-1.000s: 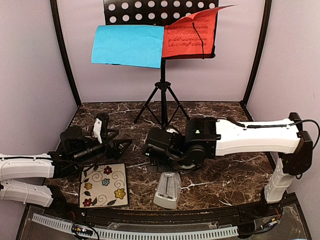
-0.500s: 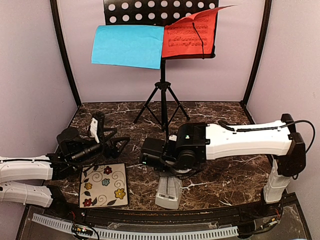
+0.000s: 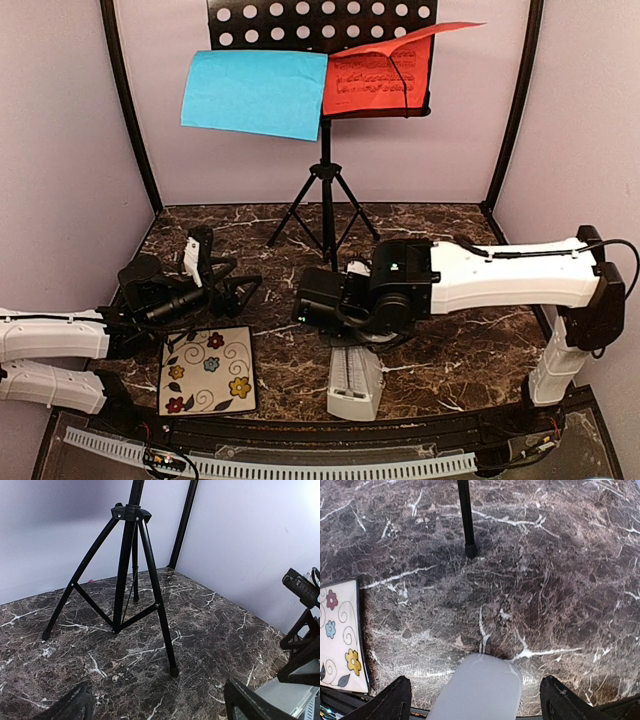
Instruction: Set up the instrument practice props
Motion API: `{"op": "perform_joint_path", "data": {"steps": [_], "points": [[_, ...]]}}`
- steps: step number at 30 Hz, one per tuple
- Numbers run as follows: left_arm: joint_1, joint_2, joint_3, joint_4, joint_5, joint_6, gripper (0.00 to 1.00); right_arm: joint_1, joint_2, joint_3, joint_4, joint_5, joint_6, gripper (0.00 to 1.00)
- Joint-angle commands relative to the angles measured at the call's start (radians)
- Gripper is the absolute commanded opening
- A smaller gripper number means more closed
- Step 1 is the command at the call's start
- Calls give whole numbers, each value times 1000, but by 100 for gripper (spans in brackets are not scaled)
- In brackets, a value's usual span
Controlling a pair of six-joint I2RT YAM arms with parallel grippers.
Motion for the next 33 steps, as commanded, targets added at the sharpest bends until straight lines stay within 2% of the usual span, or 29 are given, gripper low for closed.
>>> {"op": "perform_joint_path", "data": {"steps": [1, 12, 13, 15, 16, 18, 24, 30, 33], "points": [[1, 11, 18, 27, -3, 16, 93, -30, -109, -53, 94, 70, -65, 53], [0, 30, 33, 16, -2, 28, 92, -53, -235, -277, 281, -73, -158, 65], [0, 30, 33, 17, -3, 28, 92, -52, -236, -284, 284, -89, -162, 68], [0, 29, 32, 15, 1, 29, 92, -47, -234, -281, 275, -111, -167, 85], [0, 28, 32, 14, 2, 29, 92, -42, -232, -274, 260, -111, -161, 91], [0, 27, 31, 12, 1, 33, 92, -32, -224, -237, 209, -112, -145, 96], [0, 45, 32, 34, 1, 34, 92, -16, -164, -130, 15, -121, -51, 99], [0, 71, 34, 57, 10, 28, 92, -3, -185, -153, -25, -179, 16, 86], [1, 78, 36, 66, 10, 27, 92, -4, -234, -189, -18, -187, 43, 84]]}}
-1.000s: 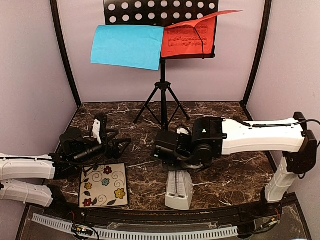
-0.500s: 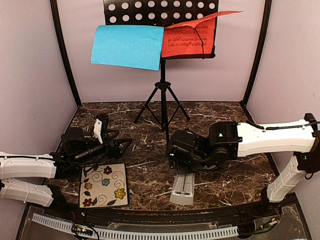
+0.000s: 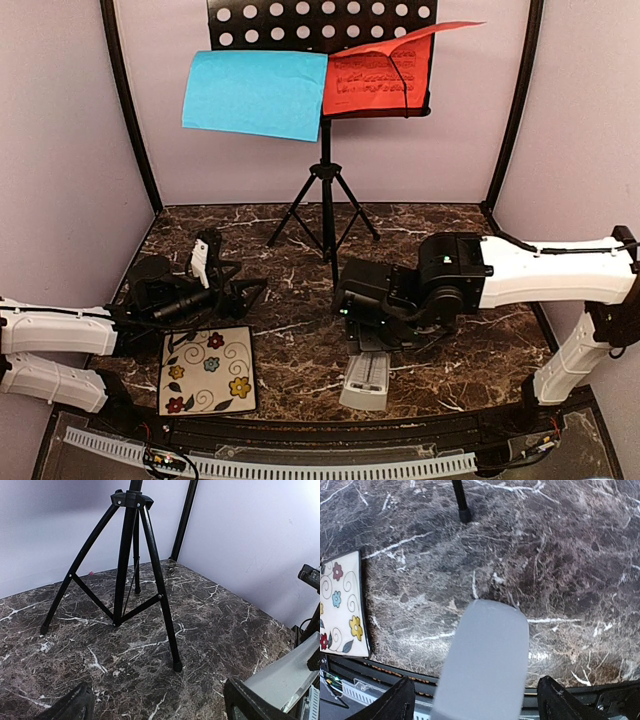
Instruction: Set up the instrument practice props
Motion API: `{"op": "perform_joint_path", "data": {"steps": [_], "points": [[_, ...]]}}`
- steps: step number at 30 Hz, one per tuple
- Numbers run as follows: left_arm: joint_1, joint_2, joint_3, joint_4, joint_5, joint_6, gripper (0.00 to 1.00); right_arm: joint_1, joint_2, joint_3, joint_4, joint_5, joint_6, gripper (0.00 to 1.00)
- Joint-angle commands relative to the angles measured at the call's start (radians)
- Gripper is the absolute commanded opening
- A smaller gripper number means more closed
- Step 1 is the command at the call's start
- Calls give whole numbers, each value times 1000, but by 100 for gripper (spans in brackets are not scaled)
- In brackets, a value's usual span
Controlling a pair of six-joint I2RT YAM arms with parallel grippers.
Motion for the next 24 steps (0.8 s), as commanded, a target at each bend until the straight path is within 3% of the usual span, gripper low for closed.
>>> {"op": "perform_joint_path", "data": {"steps": [1, 16, 24], "points": [[1, 8, 24, 49, 10, 6, 92, 6, -53, -44, -37, -21, 65, 83], [1, -1, 23, 34, 28, 20, 93, -24, -49, -32, -14, 39, 65, 55], [0, 37, 32, 43, 156, 39, 96, -60, -88, -17, 99, 123, -198, 39]]}}
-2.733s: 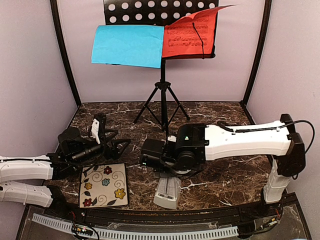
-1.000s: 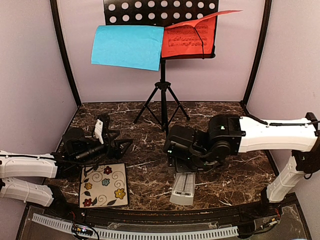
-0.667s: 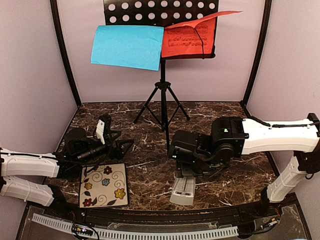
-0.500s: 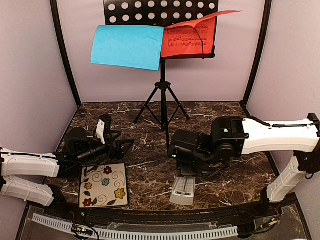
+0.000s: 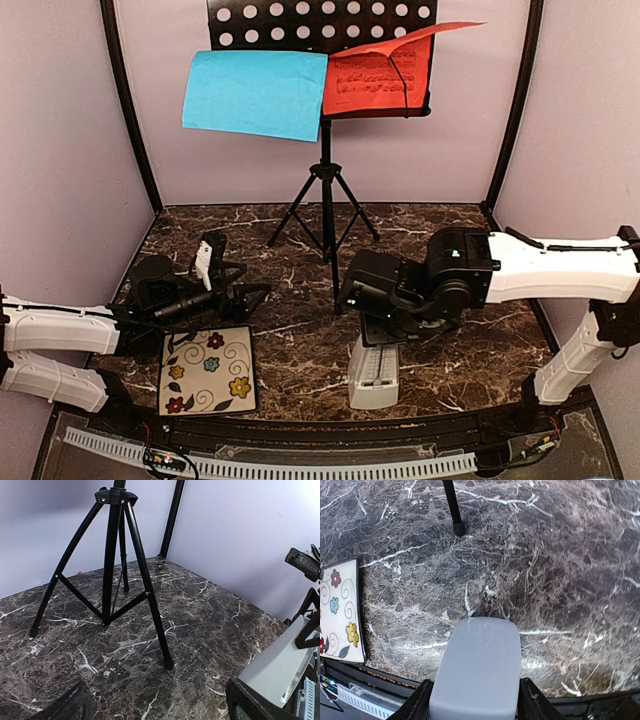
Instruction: Set up the instrument practice props
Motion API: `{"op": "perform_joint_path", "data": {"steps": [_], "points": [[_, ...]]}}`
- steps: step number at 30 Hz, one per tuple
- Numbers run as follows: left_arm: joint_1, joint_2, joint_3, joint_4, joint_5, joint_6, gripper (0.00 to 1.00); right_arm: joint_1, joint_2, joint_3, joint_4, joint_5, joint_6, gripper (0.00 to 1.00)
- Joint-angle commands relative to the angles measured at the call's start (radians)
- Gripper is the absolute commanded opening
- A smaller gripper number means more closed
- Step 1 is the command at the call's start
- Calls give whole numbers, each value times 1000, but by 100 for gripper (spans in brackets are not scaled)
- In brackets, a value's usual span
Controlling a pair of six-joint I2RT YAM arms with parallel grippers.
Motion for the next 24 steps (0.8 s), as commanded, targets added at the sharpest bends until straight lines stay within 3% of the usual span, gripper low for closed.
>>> {"op": "perform_joint_path", "data": {"steps": [1, 8, 15, 21, 24], "points": [[0, 32, 29, 31, 122, 33, 96, -41, -56, 19, 127, 101, -205, 38], [-50, 147, -16, 178, 280, 147, 89, -127, -167, -62, 410, 38, -596, 27], [-157, 329, 26, 192, 290, 353, 89, -235, -224, -123, 563, -130, -912, 21], [-185, 476, 68, 244, 296, 412, 93, -265, -214, -138, 605, -244, -1034, 17], [-201, 545, 92, 258, 277, 435, 97, -269, -202, -145, 618, -262, -1044, 10]]}}
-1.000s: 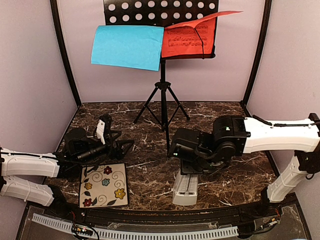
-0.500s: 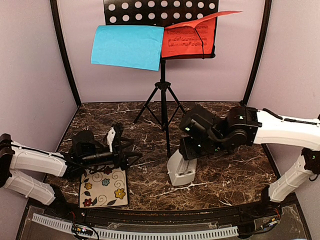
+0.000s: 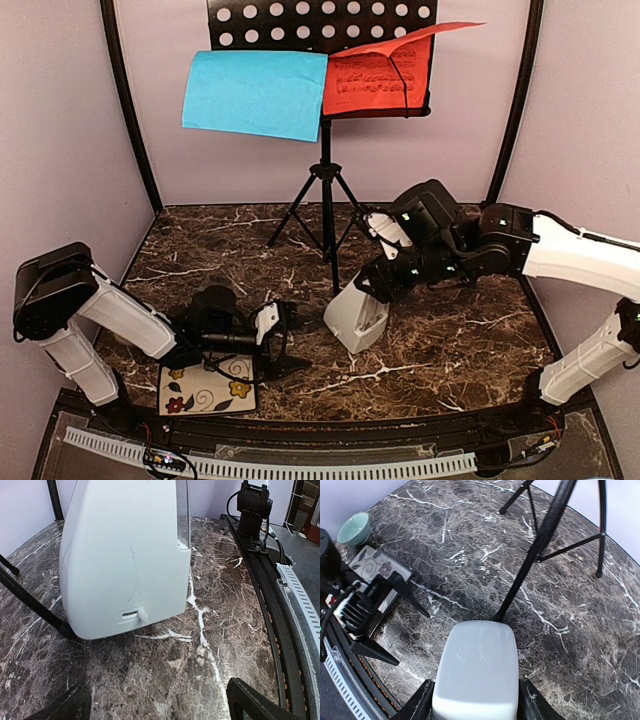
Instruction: Set up the instrument practice props
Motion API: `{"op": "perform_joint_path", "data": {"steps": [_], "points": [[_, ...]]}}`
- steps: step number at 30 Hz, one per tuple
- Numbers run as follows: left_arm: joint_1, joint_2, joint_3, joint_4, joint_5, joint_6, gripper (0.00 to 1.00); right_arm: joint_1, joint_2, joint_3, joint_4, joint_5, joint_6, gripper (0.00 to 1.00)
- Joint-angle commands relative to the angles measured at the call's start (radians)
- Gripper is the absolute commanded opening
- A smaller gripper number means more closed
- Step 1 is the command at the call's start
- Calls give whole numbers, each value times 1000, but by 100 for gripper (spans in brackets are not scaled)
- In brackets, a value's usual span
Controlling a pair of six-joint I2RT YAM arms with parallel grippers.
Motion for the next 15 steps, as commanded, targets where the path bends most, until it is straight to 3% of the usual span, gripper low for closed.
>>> {"op": "perform_joint_path", "data": {"steps": [1, 4, 15], "points": [[-27, 73, 48, 76, -17, 73, 98, -7, -1, 3, 153, -64, -83, 6], [-37, 114, 56, 113, -53, 73, 98, -9, 15, 1, 160, -68, -66, 2], [-59, 197, 93, 177, -194, 25, 97, -11, 56, -2, 196, -114, -22, 0]]}}
